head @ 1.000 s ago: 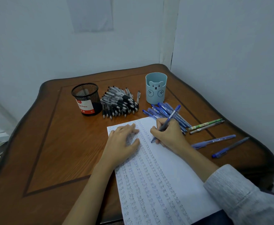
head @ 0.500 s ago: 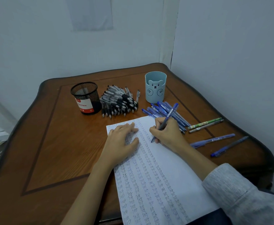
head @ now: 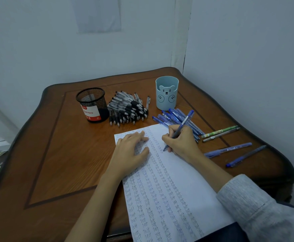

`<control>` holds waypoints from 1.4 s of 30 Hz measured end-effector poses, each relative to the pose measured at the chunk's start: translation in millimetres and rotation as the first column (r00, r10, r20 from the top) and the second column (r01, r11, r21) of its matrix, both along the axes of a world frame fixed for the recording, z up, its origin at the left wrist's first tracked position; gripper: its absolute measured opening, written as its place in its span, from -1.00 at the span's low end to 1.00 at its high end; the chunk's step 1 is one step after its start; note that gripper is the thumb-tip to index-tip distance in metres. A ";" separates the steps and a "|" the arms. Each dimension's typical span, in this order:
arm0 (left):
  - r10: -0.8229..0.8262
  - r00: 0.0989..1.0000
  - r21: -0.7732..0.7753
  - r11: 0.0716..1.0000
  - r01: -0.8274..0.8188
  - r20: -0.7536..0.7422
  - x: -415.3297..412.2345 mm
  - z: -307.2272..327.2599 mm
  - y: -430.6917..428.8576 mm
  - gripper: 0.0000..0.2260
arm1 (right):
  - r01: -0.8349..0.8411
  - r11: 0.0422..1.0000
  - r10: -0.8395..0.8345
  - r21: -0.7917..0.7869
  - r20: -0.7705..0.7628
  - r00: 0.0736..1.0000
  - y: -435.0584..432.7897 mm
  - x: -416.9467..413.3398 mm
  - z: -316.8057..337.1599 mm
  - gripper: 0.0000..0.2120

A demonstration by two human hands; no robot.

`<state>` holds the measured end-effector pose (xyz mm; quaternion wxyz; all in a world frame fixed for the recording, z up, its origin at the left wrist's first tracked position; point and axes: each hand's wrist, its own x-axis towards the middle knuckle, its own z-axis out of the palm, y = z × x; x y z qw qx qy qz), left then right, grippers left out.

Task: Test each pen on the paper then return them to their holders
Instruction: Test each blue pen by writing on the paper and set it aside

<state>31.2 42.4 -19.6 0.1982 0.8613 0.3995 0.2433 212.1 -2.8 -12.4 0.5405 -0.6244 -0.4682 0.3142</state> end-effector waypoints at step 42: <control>-0.009 1.000 -0.016 1.000 0.009 0.005 1.4 1.4 -0.6 -0.53 | -0.114 0.992 0.120 0.048 -0.138 0.983 -4.9 4.2 9.8 -0.77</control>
